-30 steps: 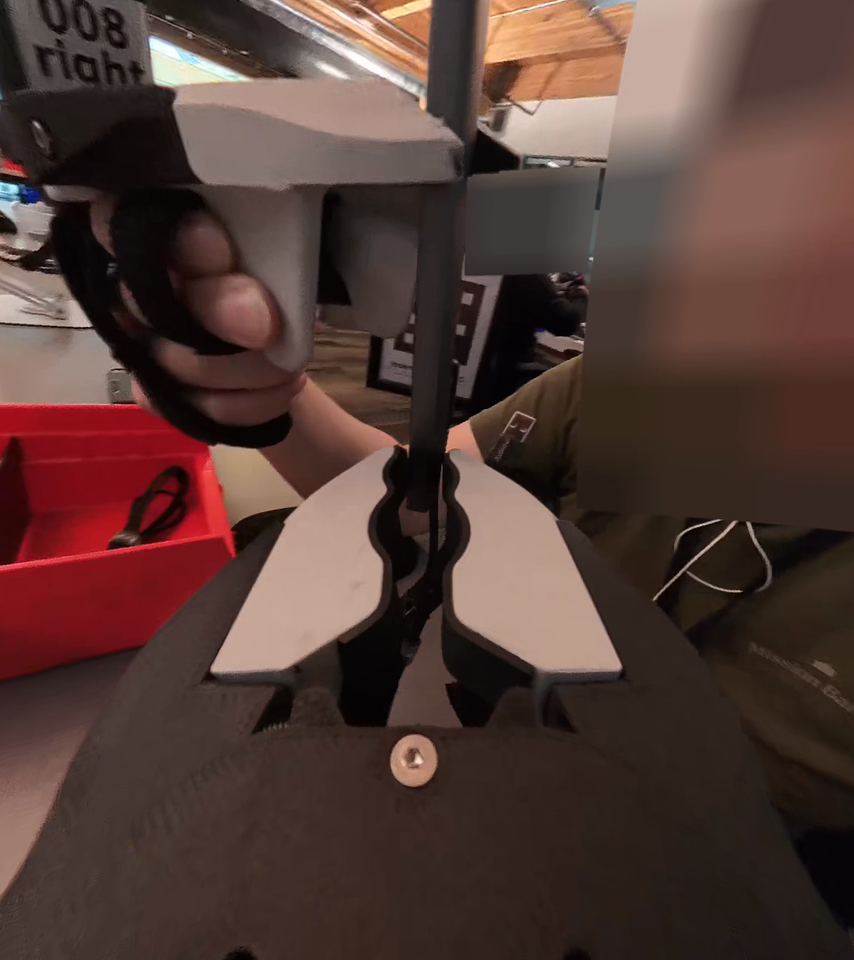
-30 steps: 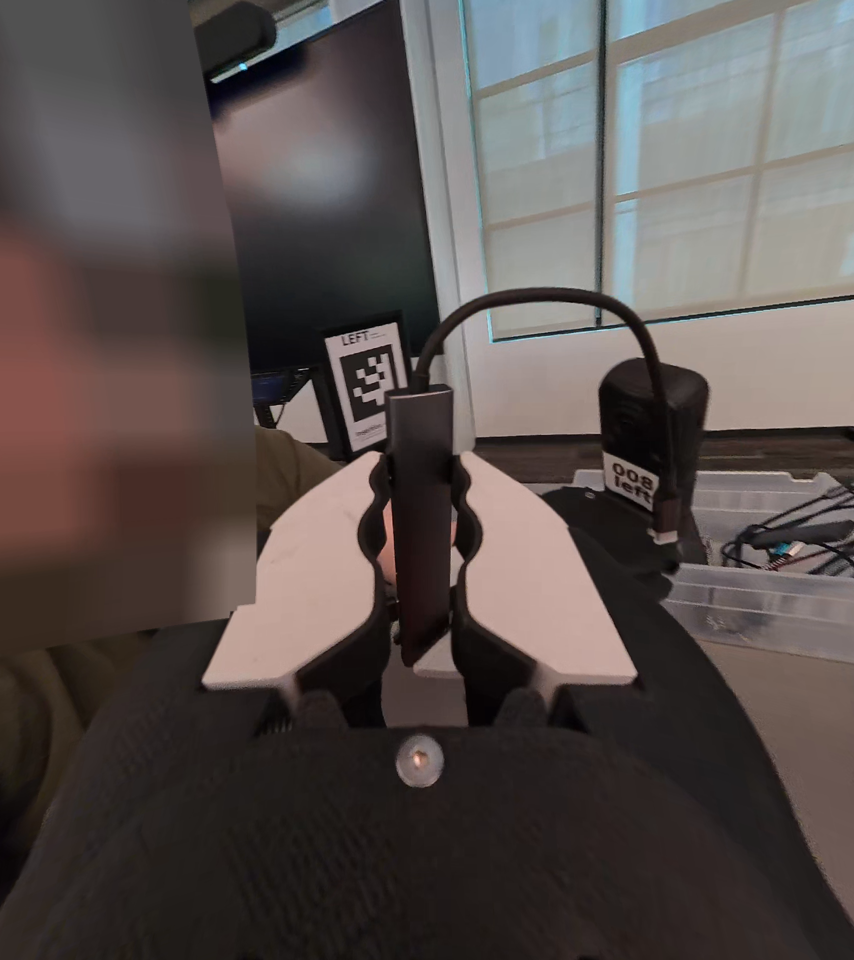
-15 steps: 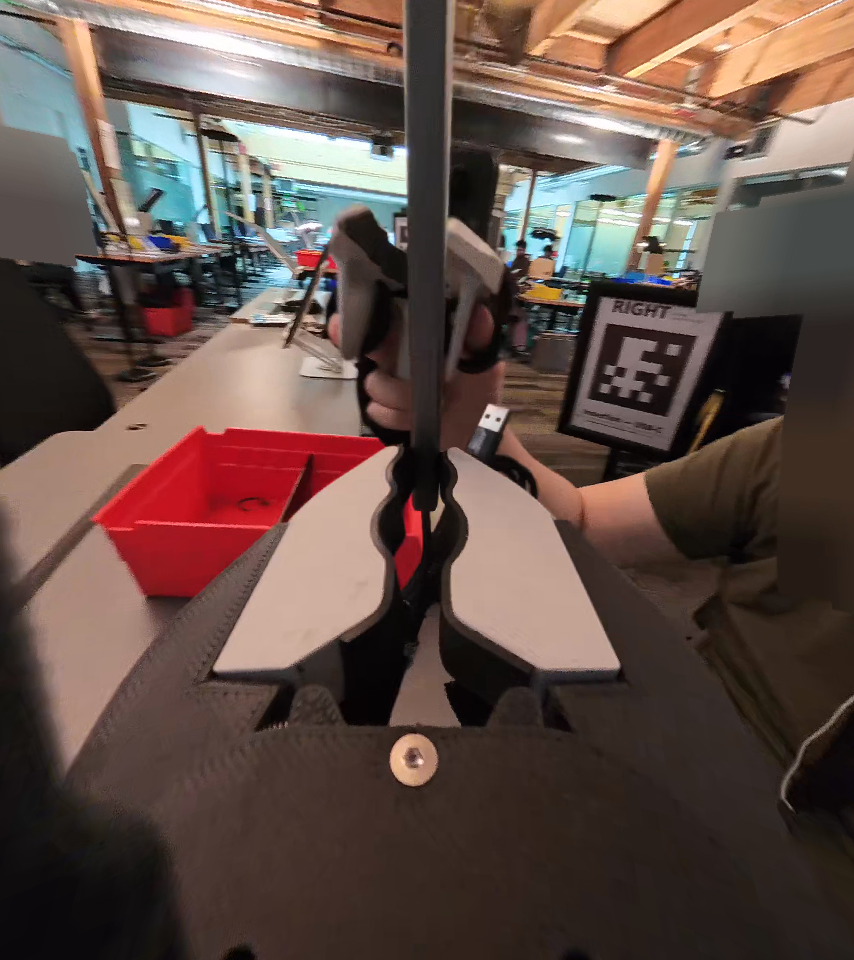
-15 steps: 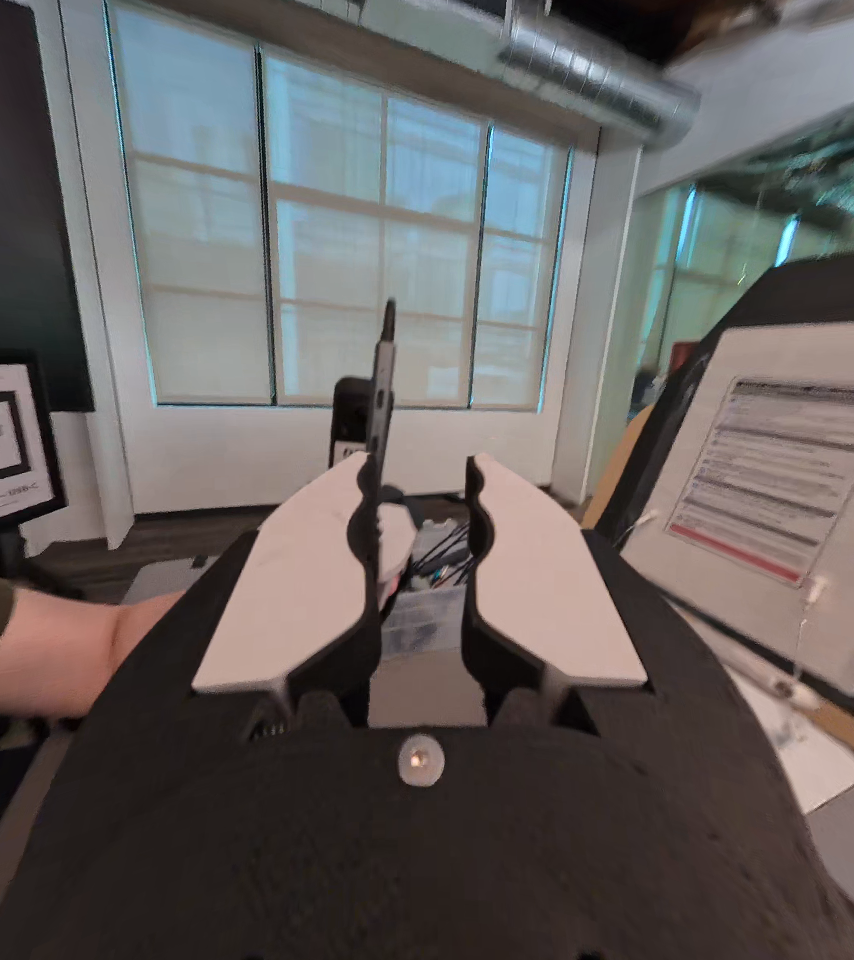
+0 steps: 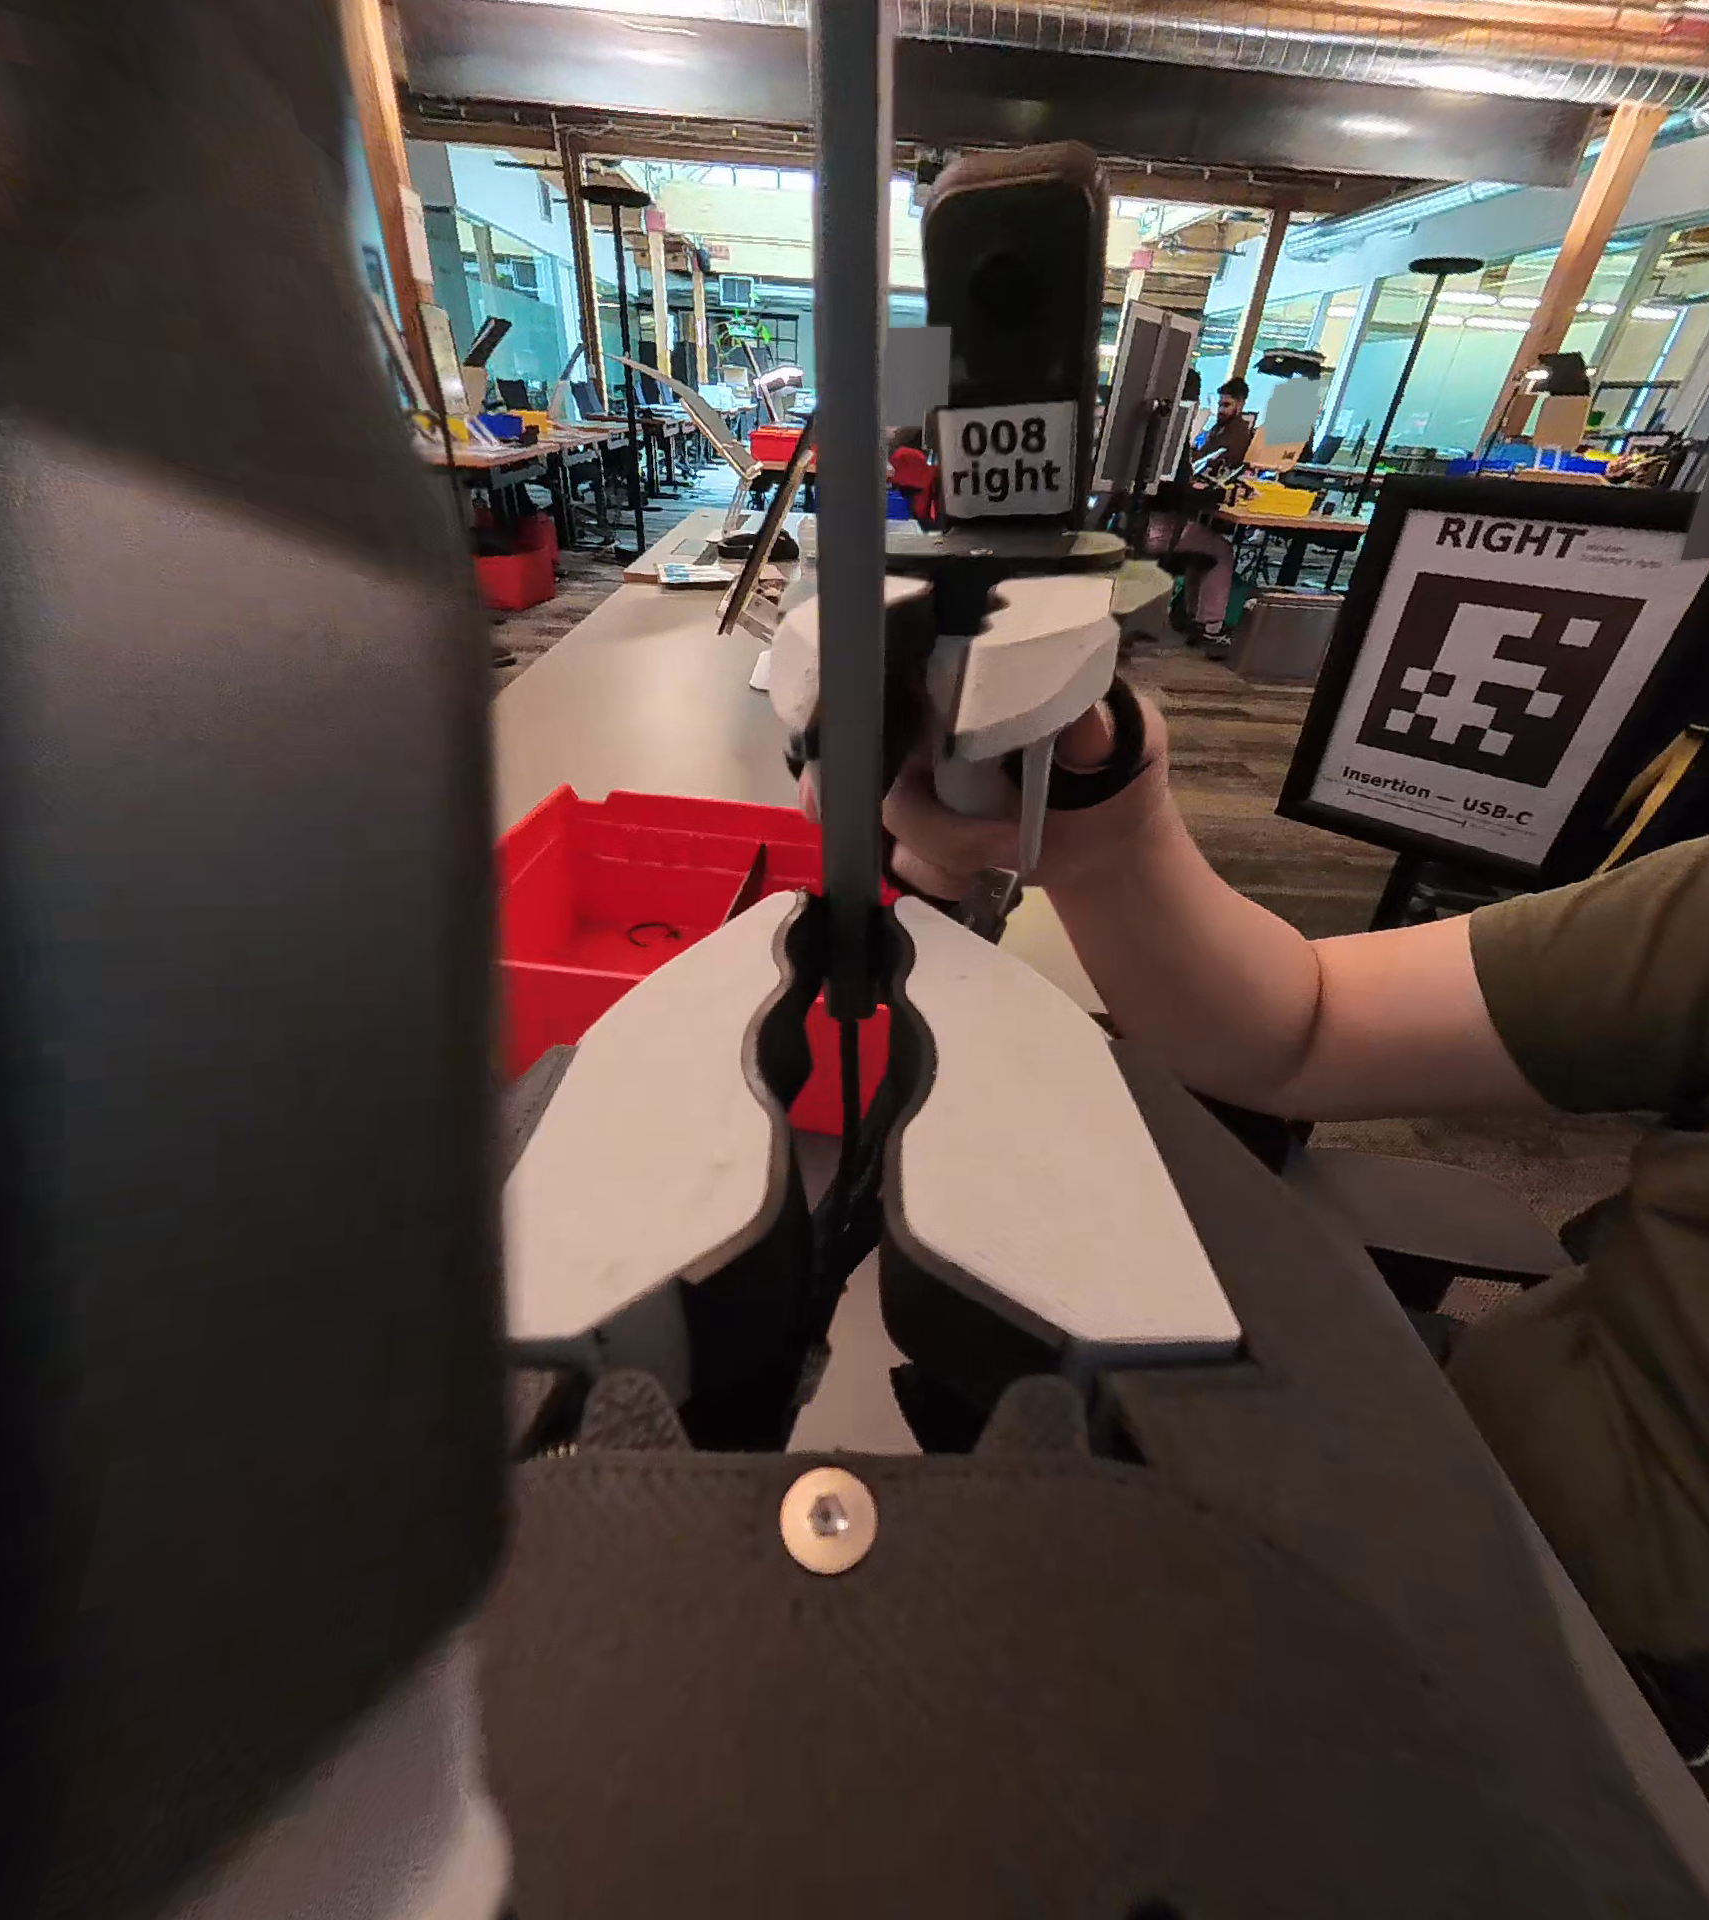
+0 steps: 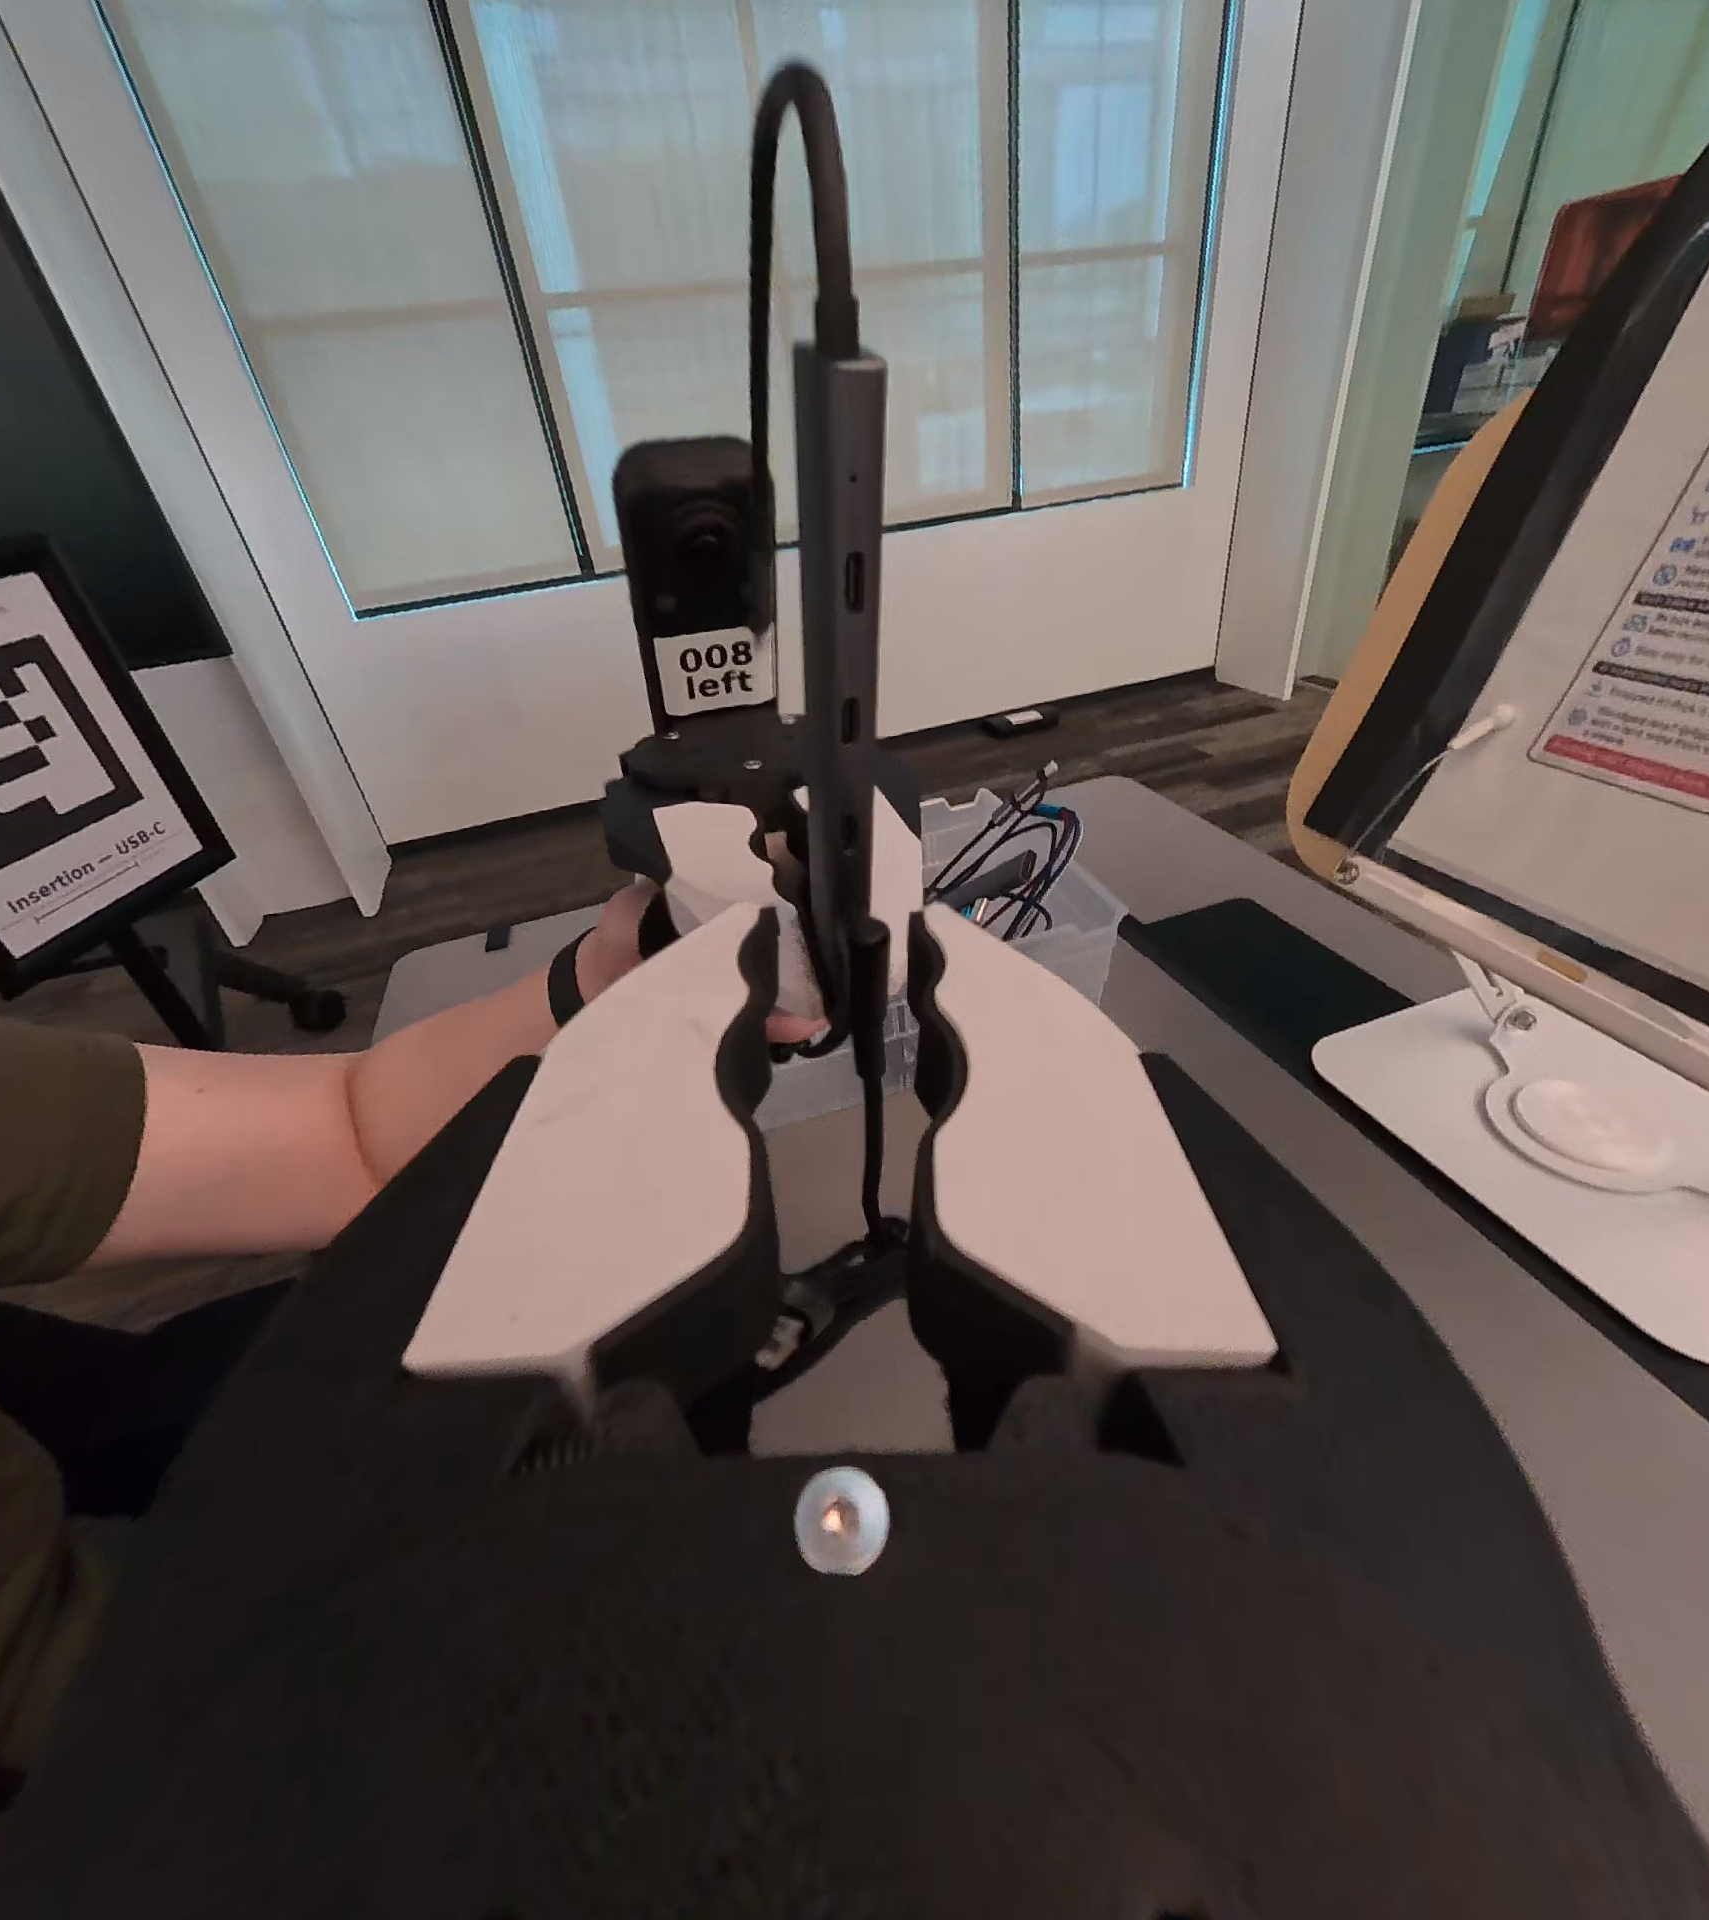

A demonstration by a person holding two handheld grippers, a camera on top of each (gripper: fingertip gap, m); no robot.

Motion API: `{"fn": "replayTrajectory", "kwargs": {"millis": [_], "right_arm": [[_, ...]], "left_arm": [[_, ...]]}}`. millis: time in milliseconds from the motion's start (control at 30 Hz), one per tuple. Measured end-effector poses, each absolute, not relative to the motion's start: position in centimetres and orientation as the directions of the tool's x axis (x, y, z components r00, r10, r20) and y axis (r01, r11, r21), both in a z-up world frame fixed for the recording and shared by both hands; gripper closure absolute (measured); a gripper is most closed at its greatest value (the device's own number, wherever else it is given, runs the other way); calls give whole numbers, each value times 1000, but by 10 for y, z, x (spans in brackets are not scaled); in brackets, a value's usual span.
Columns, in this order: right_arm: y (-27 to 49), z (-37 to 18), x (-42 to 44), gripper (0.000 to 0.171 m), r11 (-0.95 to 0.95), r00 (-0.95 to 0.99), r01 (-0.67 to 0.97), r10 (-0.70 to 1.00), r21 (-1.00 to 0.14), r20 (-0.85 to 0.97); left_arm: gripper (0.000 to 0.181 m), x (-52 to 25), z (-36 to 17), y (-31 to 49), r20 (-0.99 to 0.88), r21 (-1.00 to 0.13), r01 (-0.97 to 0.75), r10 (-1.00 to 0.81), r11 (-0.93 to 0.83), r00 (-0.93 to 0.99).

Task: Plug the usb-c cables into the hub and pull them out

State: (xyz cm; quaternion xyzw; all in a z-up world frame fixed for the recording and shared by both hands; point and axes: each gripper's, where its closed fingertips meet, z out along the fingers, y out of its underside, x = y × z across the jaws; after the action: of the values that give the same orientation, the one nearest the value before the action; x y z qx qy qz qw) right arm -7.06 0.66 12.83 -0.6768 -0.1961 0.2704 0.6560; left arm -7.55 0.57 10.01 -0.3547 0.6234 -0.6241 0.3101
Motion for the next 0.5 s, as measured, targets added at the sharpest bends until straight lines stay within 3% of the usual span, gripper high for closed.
{"fn": "replayTrajectory", "kwargs": {"millis": [133, 267, 500], "right_arm": [[-5, 152, -62, 145, 70, 790, -129, 610, -989, -59], [-1, 147, -50, 145, 166, 814, -21, 575, -986, 79], [4, 135, -64, 145, 87, 722, -125, 691, -988, -30]], "left_arm": [[172, -77, 104, 7, 77, -997, -46, -821, -61, -565], [172, -81, 109, 0, 125, -991, -44, -777, -124, -616], [172, -80, 112, -4, 144, -987, -40, -762, -153, -631]]}}
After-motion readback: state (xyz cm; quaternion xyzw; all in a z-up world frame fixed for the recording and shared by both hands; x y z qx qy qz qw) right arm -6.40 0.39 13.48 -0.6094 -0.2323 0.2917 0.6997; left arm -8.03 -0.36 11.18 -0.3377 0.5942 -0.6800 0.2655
